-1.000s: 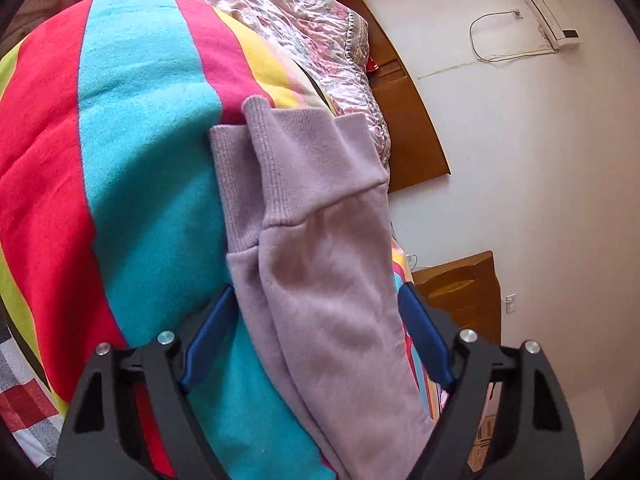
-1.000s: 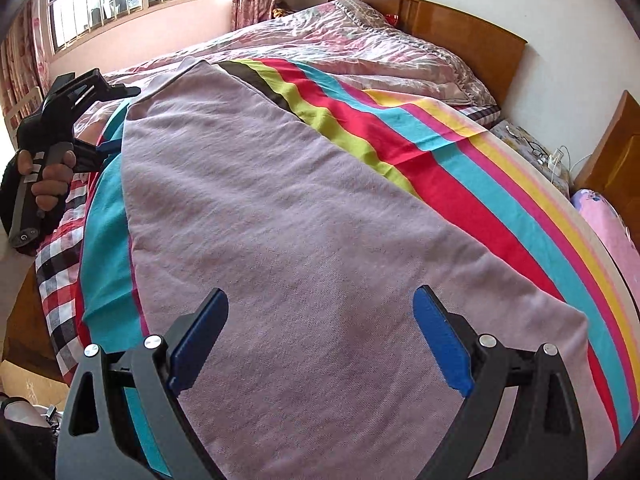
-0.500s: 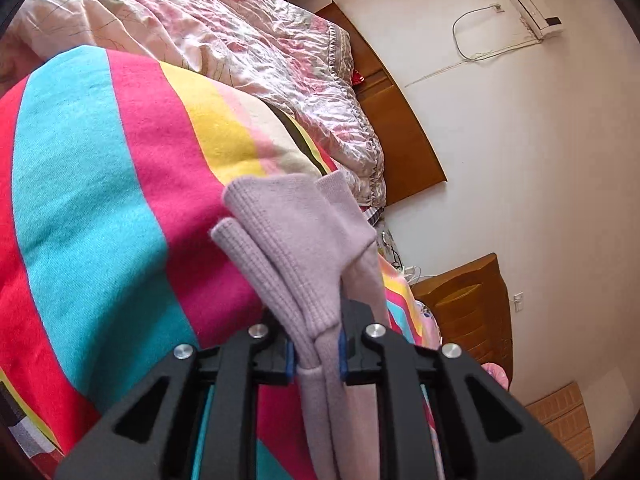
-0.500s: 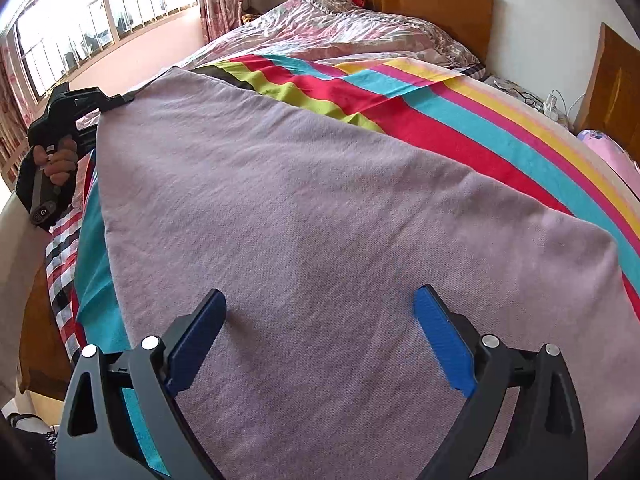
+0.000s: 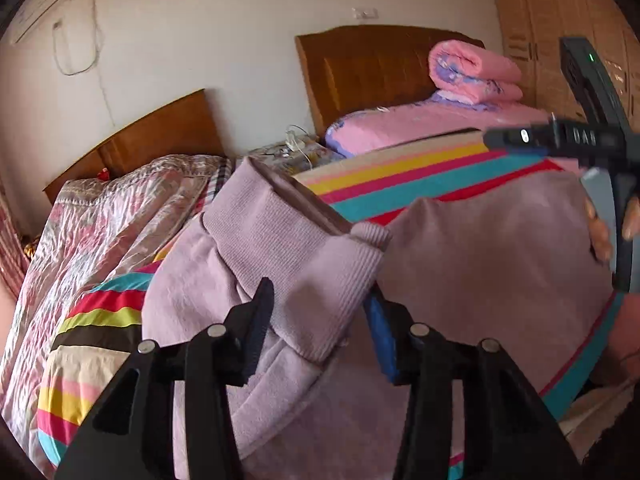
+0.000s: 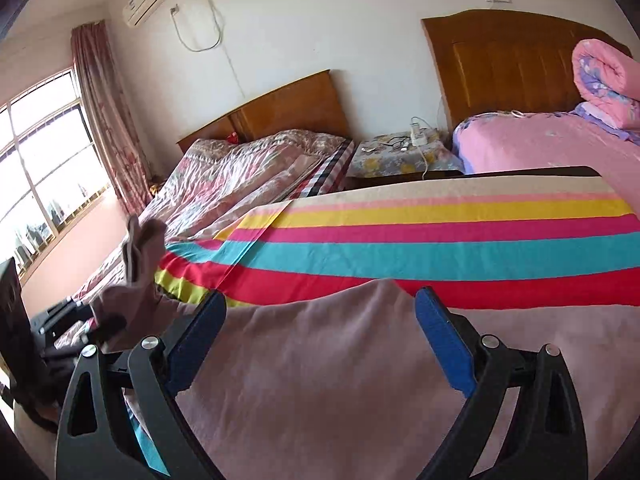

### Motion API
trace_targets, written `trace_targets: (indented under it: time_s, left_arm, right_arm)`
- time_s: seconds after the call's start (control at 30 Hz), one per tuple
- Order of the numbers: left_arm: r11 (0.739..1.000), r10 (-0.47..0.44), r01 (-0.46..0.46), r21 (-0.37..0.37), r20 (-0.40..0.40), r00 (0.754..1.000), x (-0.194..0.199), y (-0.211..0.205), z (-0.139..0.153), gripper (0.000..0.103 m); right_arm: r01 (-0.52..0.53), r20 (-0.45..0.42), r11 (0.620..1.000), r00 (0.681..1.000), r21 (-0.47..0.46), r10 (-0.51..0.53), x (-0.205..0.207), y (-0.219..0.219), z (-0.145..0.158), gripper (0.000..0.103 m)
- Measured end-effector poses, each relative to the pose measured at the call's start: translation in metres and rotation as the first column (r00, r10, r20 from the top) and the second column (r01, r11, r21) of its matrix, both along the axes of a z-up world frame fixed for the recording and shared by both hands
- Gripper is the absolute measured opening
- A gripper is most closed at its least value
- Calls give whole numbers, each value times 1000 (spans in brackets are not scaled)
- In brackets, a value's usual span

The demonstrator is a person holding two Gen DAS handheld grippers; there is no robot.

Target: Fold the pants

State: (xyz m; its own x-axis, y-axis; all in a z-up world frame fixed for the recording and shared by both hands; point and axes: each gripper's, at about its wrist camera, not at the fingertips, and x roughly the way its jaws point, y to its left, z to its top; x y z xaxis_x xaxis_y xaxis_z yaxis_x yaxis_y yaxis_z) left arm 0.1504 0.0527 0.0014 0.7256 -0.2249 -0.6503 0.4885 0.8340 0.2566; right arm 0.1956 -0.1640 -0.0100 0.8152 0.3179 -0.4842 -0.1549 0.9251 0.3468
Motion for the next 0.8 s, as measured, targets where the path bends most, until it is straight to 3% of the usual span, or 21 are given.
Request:
trace_targets:
  time_s: [0.07, 0.1, 0.2, 0.27, 0.33, 0.4, 0.47, 0.57, 0.8]
  left_arm:
    - [985, -87, 96, 143, -70, 994, -10, -21, -48, 60]
    - [980, -97, 112, 167, -93, 991, -15, -22, -60, 60]
    - [994, -77, 84, 68, -91, 993, -20, 5, -51, 68]
    - [999, -6, 4, -33, -38, 999, -25, 30, -29, 86]
    - [986, 109, -109, -128, -5, 994, -29, 58, -12, 93]
    - [956, 231, -230, -183, -17, 973, -26, 86, -9, 94]
    - [928, 317, -320, -188, -49, 947, -25, 105, -18, 94]
    - [919, 351, -361, -162, -84, 933, -33, 120, -30, 94]
    - [894, 406, -423, -145, -134, 904, -47, 144, -61, 94]
  right_arm:
    - [72, 4, 997, 997, 3, -72, -7, -31, 6, 92]
    - [92, 2, 996, 996, 2, -92, -12, -41, 7, 92]
    - [69, -53, 997, 996, 33, -68, -18, -55, -5, 92]
    - [-13, -107, 997, 994, 76, 21, -16, -43, -20, 92]
    - [-135, -171, 982, 973, 133, 157, -11, -15, -40, 92]
    - [-249, -230, 948, 928, 199, 293, -5, 23, -60, 86]
    - [-322, -305, 908, 866, 267, 397, -1, 55, -82, 79]
    - [-386, -361, 870, 798, 307, 482, 3, 88, -100, 76]
    - [-455, -409, 865, 763, 209, 500, 20, 131, -98, 76]
